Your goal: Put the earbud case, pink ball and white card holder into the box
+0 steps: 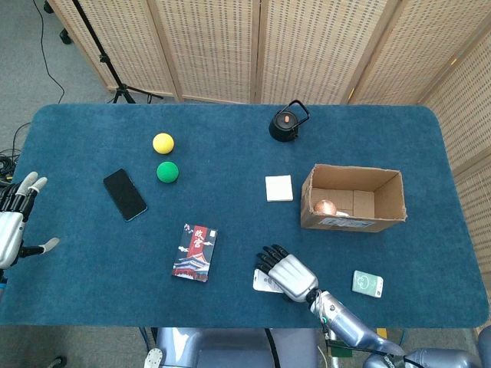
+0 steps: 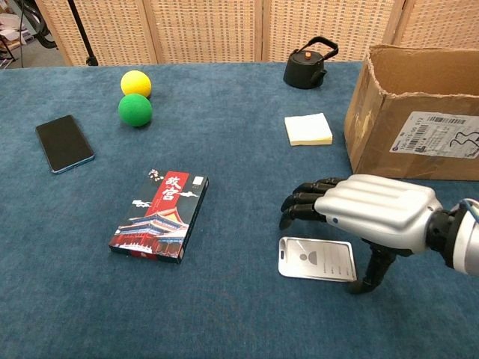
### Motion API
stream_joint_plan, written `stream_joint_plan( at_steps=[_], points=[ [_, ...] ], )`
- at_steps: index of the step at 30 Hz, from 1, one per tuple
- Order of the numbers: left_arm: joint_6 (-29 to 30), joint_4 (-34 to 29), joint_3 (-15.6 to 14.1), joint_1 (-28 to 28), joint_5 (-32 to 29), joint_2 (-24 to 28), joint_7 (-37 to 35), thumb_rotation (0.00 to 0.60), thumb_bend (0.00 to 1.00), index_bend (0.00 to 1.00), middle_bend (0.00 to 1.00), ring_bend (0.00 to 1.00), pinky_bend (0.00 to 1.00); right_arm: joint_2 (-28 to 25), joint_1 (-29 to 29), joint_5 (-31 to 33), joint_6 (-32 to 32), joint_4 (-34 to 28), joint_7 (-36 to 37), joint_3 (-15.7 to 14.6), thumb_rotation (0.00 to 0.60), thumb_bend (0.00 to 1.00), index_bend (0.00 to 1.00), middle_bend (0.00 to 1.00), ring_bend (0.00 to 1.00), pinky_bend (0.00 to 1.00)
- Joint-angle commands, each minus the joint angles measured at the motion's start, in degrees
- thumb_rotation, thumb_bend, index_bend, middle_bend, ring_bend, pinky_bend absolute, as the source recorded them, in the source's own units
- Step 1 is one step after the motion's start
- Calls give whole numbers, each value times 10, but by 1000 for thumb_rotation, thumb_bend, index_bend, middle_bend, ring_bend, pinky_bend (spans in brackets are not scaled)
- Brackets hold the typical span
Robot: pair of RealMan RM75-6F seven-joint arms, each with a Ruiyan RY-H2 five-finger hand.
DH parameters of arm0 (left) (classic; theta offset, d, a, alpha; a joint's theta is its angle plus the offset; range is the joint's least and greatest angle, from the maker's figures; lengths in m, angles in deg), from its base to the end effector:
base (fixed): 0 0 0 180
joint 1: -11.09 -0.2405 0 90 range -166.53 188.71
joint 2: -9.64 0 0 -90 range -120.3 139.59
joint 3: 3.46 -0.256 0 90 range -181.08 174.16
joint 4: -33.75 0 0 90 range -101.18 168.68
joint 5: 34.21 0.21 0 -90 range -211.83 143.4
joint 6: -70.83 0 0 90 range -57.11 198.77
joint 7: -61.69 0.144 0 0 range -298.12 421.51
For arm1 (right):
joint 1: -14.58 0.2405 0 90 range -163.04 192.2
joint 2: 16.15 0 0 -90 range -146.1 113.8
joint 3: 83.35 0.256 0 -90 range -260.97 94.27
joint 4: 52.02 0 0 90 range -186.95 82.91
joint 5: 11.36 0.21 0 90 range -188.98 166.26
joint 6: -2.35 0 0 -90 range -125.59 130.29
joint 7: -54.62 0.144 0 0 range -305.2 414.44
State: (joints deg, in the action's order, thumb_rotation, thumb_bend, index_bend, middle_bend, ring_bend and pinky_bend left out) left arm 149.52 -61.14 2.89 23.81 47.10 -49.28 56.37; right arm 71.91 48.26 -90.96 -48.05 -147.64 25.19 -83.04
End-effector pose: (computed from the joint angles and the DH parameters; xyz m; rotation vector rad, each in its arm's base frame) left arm -0.2902 0.2348 0.1828 -1.4013 -0.9279 -0.9895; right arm -0.1520 -0.2344 -0.0527 2.2721 -0.8045 0.8092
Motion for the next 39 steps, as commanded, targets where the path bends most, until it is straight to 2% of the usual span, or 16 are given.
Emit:
stream_joint_plan(
  at_steps=[1,11,22,39],
  points=[
    [0,0,0,0,0,-1,1,600,0,0,0,0,0,3,2,10,-1,2,-4,2,600,0,186,132,0,75],
    [0,-1,0,0,-1,-1,3,600,0,0,0,0,0,21,4,25,-12,13,-13,4,600,14,186,131,0,76],
    [2,-2,0,-1,0,-1,4,600,0,0,0,0,0,33,16,52,-29,23,-19,31,600,44,186,132,0,76],
    [1,-3,-1,-1,0,-1,7,600,0,0,0,0,0,21,23,88,-34,-29,-74,9,600,28,186,81,0,76]
  ],
)
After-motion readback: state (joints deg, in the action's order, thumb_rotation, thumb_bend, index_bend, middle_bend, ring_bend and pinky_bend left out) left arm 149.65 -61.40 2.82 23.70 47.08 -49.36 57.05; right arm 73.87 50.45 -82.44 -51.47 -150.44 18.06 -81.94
